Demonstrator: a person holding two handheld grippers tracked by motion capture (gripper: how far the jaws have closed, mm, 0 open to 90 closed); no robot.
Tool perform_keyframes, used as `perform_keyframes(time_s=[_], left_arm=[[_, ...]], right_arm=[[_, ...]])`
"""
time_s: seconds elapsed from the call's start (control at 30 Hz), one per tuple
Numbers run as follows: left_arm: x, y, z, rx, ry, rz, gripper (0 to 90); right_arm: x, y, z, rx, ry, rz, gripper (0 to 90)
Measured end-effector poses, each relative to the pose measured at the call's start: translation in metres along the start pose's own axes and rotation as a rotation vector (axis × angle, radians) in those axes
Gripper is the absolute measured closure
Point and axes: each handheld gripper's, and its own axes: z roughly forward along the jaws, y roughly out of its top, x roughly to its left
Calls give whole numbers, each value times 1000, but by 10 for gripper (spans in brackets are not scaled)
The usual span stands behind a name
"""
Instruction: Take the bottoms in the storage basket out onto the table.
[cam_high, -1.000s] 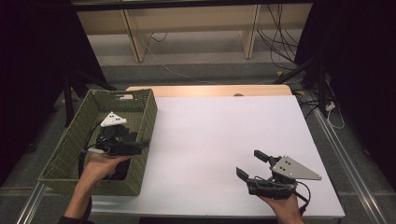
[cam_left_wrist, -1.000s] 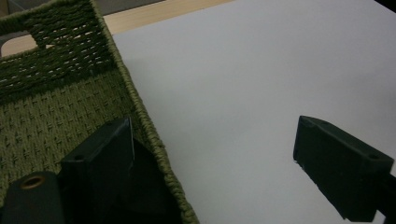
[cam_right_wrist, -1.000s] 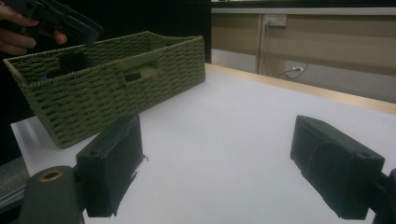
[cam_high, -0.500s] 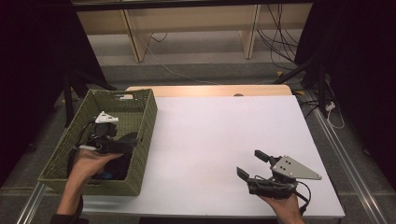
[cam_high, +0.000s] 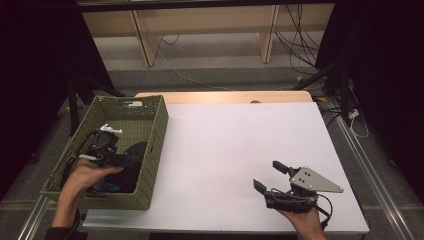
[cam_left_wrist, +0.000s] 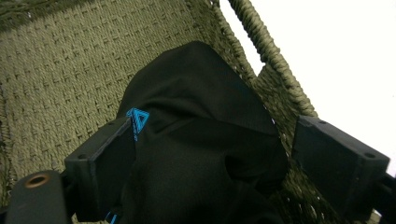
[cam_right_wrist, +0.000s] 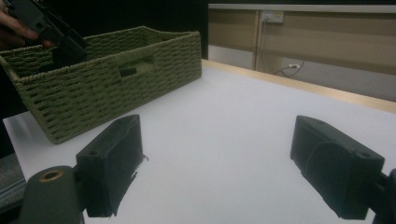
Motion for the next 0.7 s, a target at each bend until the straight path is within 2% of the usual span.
perform_keyframes(time_s=[0.23, 0.33, 0.4, 0.43, 0.5, 0.63, 0.7], left_arm=[[1, -1, 13, 89, 30, 29, 142], [1, -1, 18, 124, 18, 42, 143], [4, -1, 22, 155, 14, 36, 143], [5, -2, 24, 166, 12, 32, 143], [7, -3, 28, 187, -7, 36, 146], [10, -2, 36, 226, -3, 39, 145], [11, -2, 41, 250, -2, 43, 136]], right_arm=[[2, 0, 0, 4, -8, -22, 178], [1, 0, 0, 5, -6, -18, 177], [-2, -1, 1, 3, 18, 27, 177], [-4, -1, 0, -1, 30, 74, 177], [-9, -2, -1, -7, 26, 105, 178], [-13, -2, -2, -7, 9, 105, 179], [-10, -2, -2, -2, 8, 86, 179]])
